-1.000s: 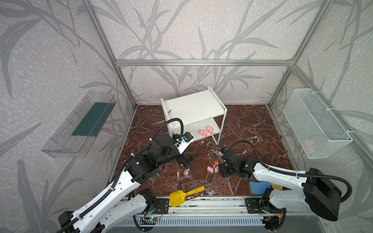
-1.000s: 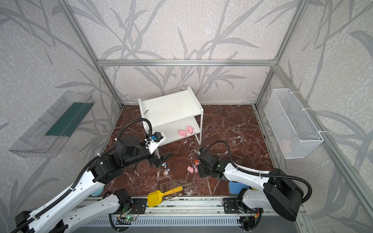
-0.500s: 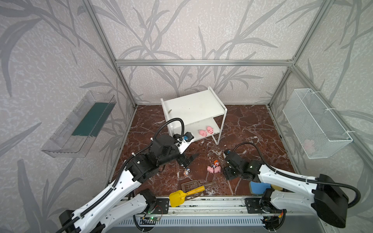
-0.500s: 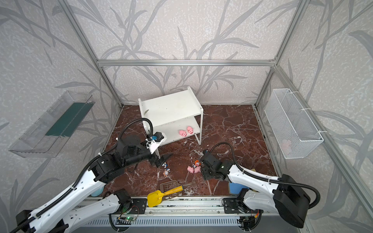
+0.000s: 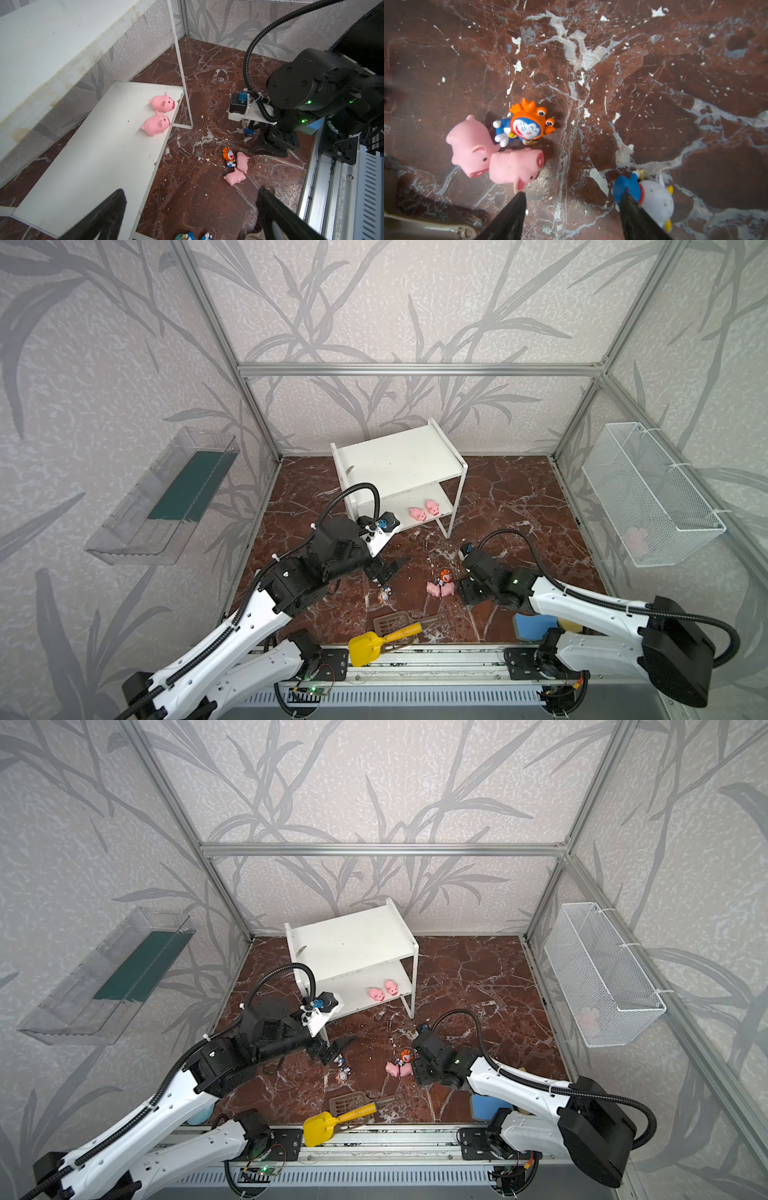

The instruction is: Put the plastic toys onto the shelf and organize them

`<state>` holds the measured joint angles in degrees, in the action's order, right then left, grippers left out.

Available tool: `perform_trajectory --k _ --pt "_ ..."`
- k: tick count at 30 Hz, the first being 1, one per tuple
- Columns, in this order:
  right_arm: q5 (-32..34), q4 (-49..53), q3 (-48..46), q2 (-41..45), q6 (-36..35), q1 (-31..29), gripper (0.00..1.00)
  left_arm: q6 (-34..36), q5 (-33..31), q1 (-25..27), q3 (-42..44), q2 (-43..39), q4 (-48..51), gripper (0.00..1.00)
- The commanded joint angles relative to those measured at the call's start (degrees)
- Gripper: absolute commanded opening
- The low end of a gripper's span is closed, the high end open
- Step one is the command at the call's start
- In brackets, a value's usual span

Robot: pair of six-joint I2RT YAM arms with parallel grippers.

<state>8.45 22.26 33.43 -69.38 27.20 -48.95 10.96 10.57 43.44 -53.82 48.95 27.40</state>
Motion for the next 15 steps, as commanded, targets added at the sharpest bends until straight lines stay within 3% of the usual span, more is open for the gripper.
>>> perform_trajectory --k 1,11,15 --pt "-0.58 -1.35 3.12 -2.62 -1.15 0.26 0.72 1.34 0.27 -0.11 0.03 -0.26 -0.01 0.99" --pt "-0.51 -1.33 3.54 -5.05 -1.00 0.28 0.72 1.32 0.34 -0.09 0.03 -0.14 -0.01 0.99" --pt "-0.08 4.07 5.86 -8.14 -1.37 0.17 0.72 1.34 0.44 -0.10 -0.05 0.01 -0.06 0.99"
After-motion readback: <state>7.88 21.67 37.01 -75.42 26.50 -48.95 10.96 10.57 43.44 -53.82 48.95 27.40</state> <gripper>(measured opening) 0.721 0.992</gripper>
